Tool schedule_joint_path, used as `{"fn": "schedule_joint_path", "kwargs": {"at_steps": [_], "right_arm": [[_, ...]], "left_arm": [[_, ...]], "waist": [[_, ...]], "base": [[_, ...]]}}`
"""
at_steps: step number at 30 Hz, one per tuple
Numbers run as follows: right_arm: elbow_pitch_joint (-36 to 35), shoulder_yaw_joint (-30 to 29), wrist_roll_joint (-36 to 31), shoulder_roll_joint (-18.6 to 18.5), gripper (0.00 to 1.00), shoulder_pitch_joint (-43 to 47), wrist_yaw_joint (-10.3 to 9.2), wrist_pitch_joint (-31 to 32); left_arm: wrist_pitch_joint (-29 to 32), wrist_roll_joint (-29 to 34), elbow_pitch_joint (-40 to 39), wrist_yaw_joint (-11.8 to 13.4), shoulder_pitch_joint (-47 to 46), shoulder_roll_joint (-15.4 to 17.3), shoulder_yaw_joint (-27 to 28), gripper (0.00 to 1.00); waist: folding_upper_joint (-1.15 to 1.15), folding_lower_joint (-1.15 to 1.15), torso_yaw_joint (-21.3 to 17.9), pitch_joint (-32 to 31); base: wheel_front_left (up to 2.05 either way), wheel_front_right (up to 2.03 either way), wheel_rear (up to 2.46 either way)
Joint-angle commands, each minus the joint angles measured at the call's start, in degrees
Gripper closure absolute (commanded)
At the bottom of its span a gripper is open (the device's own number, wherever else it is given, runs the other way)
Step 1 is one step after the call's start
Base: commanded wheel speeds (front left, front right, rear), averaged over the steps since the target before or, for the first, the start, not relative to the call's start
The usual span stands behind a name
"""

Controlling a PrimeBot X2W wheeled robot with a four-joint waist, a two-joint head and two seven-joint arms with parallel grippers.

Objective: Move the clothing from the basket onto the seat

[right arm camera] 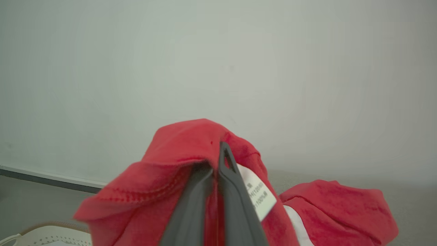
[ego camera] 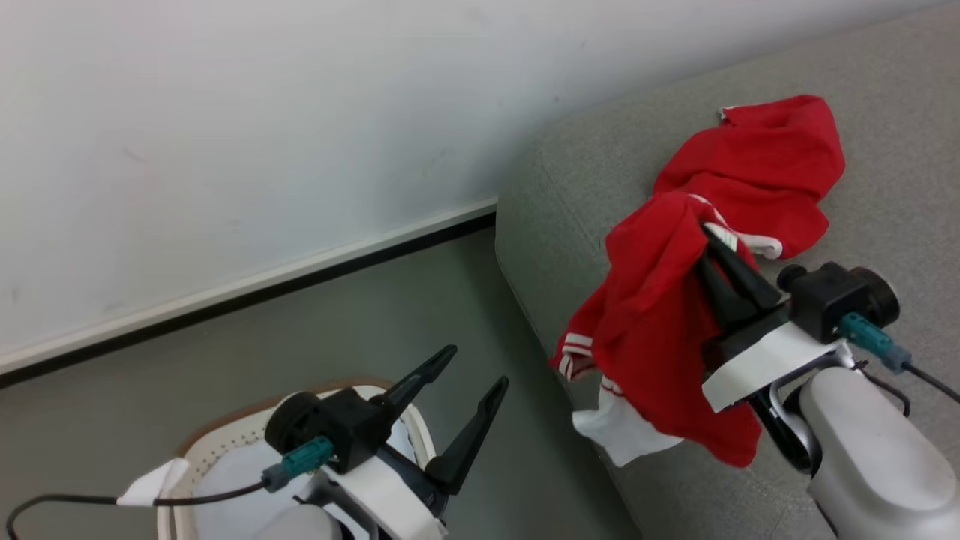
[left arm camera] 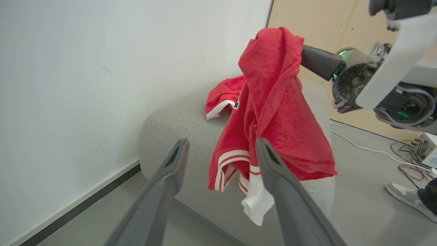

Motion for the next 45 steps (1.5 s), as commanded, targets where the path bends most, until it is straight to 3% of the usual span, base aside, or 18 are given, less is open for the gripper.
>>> {"fn": "schedule_joint_path", "kwargs": {"at_steps": [1,3,6,14,20,23,27,32,34,36,40,45], "right_arm": [[-0.69,-2.23,-0.88,0.05,1.00,-1.92,-0.14,-0.03],[-0.86,-3.65,-1.51,0.12,1.00,-3.02,-0.13,-0.03],[-0.84,-10.60,-3.78,-0.05,1.00,-7.53,-0.14,-0.03],[2.46,-36.13,-13.48,-4.08,1.00,-25.46,-0.13,0.53],[6.63,-56.15,-25.00,-8.05,1.00,-33.78,-0.13,3.82],[8.80,-64.68,-30.82,-6.91,1.00,-33.50,-0.13,4.20],[11.30,-75.72,-38.27,-2.35,1.00,-30.74,-0.14,2.37],[14.59,-83.63,-45.81,3.24,1.00,-29.30,-0.14,0.61],[15.91,-83.95,-47.82,4.39,0.58,-28.77,-0.14,0.31],[16.89,-83.08,-49.66,5.37,0.00,-27.99,-0.14,0.01],[17.10,-77.50,-49.18,7.19,0.00,-25.39,-0.14,-0.04],[11.08,-65.69,-42.74,9.21,0.00,-15.74,-0.14,-0.07]], "left_arm": [[0.39,0.54,-0.36,-0.40,-1.35,0.74,-0.02,0.00],[0.72,0.74,-0.69,-0.46,-2.02,1.02,-0.02,0.00],[1.88,1.56,-1.73,-1.33,-4.31,2.14,0.09,0.00],[4.40,3.51,-5.72,-3.37,-11.77,5.13,1.31,0.00],[3.26,3.52,-7.72,-4.05,-14.81,4.82,2.01,0.00],[2.29,3.67,-8.01,-4.40,-15.55,4.38,1.93,0.00],[1.06,3.34,-7.23,-4.47,-16.06,3.75,1.84,0.00],[-0.02,2.72,-5.31,-4.49,-14.94,3.67,1.71,0.00],[-0.53,2.21,-4.39,-4.16,-14.15,3.78,2.09,0.00],[-0.99,1.82,-3.71,-4.02,-13.27,3.67,2.23,0.00],[-1.98,0.55,-2.17,-2.80,-11.11,3.28,3.31,0.00],[-3.19,-3.41,0.68,-1.34,-5.50,2.11,5.63,0.00]], "waist": [[-0.01,-0.01,-0.10,3.77],[-0.01,-0.01,0.13,5.11],[-0.01,-0.01,1.18,9.49],[-0.01,-0.01,6.11,22.34],[-0.01,-0.01,10.62,29.03],[-0.01,-0.01,12.60,31.71],[-0.01,-0.01,14.17,33.69],[-0.01,-0.01,14.26,32.23],[-0.01,-0.01,13.72,30.53],[-0.01,-0.01,13.10,28.53],[-0.01,-0.01,11.99,23.75],[-0.01,-0.01,10.86,15.16]], "base": [[0.00,0.00,0.00],[0.00,0.00,0.00],[0.00,0.00,0.00],[0.00,0.00,0.00],[0.00,0.00,0.00],[0.00,0.00,0.00],[0.00,0.00,0.00],[0.00,0.00,0.00],[0.00,0.00,0.00],[0.00,0.00,0.00],[0.00,0.00,0.00],[0.00,0.00,0.00]]}}
